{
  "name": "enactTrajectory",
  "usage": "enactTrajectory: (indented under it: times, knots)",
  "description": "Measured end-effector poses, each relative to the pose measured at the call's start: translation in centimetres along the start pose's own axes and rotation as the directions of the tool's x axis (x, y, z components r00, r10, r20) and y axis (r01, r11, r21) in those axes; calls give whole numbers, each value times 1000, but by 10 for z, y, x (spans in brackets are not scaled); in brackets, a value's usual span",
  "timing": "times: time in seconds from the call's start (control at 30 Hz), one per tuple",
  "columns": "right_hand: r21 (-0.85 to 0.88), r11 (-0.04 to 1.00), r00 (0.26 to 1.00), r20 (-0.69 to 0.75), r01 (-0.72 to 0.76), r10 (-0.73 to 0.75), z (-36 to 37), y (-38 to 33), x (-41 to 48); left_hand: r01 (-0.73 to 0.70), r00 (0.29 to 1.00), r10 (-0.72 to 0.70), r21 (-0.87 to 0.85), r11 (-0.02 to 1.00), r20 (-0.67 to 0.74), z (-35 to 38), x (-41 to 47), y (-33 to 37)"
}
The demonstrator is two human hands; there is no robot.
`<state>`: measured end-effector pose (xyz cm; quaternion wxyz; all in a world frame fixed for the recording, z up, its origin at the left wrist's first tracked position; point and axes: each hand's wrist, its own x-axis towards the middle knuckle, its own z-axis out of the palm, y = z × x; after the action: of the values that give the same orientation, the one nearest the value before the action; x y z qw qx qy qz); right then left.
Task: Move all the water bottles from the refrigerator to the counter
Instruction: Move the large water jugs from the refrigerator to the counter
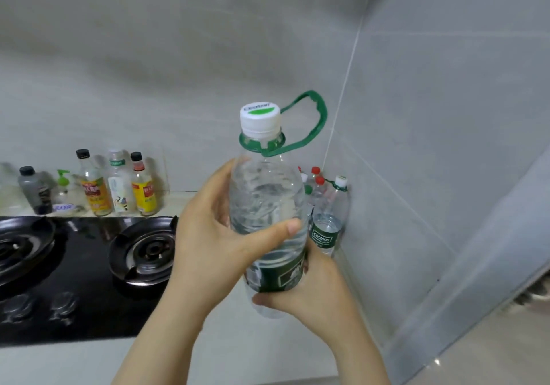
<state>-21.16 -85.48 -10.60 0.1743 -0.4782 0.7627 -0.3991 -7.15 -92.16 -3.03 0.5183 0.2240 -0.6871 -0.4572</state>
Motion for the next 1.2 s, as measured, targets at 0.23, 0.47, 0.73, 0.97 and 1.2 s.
enactTrajectory:
  times: [0.23, 0.47, 0.73, 0.97, 1.2]
  knots:
    - [40, 998, 999, -6, -49, 49, 9, 40, 62, 74, 996, -75, 26, 997, 56, 25, 49, -55]
    - [105, 991, 997, 20, -81, 79, 16, 91, 132, 138, 985, -147, 99, 986, 91, 67, 101, -111]
    - [130, 984, 991, 65, -125, 117, 22, 139, 183, 205, 968, -223, 151, 967, 114, 98, 136, -163]
    - [127, 980, 988, 23, -156, 155, 36, 152, 197, 223, 946, -259, 190, 956, 193, 100, 159, -192]
    - [179, 951, 966, -15, -252, 258, 58, 176, 206, 248, 908, -304, 215, 945, 289, 104, 167, -225]
